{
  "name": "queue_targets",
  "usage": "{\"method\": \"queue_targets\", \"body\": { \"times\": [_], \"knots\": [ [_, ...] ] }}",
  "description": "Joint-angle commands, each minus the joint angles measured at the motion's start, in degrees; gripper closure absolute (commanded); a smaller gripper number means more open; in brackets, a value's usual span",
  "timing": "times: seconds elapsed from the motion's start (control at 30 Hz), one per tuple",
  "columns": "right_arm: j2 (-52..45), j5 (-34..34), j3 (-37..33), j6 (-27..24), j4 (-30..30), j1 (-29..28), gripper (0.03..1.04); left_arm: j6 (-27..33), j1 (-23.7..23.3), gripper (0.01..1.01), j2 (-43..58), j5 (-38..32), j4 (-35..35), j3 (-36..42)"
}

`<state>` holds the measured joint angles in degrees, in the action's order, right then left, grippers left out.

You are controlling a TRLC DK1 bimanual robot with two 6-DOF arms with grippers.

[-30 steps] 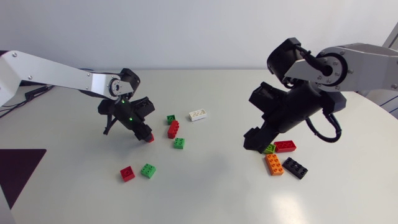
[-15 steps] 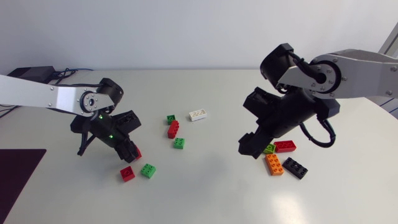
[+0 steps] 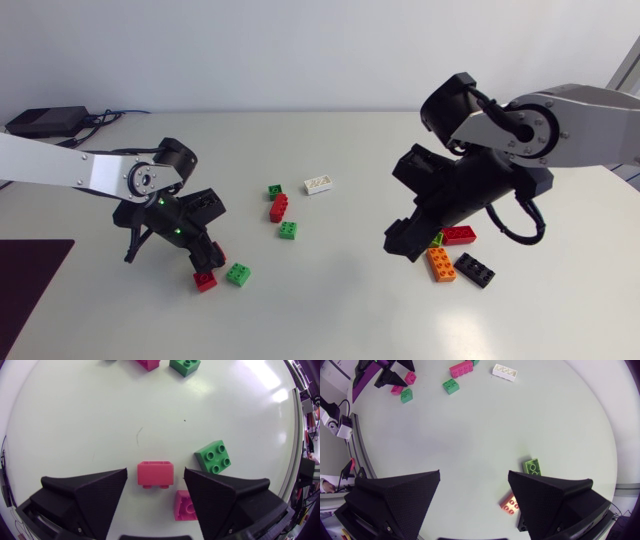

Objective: Sort duplo bricks by size, large to the right and small to the left

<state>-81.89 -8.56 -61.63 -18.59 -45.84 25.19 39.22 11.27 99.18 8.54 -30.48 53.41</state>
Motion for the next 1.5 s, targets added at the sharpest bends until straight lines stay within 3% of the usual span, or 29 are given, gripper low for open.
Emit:
{"method": "queue_targets", "body": {
  "times": [0.0,0.33,0.63,1.03,1.47],
  "knots": [
    [0.85,0.12,1.42,1.27,0.32,0.21,0.08,-2.13,1.48,0.039,-3.38,-0.10,-0.99,3.19],
    [1.29,0.12,2.04,2.51,0.32,0.47,0.09,-25.16,15.45,0.041,-2.23,-3.26,-4.24,16.82],
    [2.61,0.38,3.44,2.33,0.14,-1.02,0.09,-39.57,19.85,0.046,6.82,-7.92,-4.59,22.62],
    [1.64,0.47,4.41,2.51,1.37,-1.11,0.09,-47.40,21.87,0.046,15.96,-9.06,-6.17,27.63],
    [0.41,0.38,3.79,2.59,2.60,-1.37,0.09,-51.35,23.89,0.048,20.62,-9.77,-5.29,29.30]
  ]
}}
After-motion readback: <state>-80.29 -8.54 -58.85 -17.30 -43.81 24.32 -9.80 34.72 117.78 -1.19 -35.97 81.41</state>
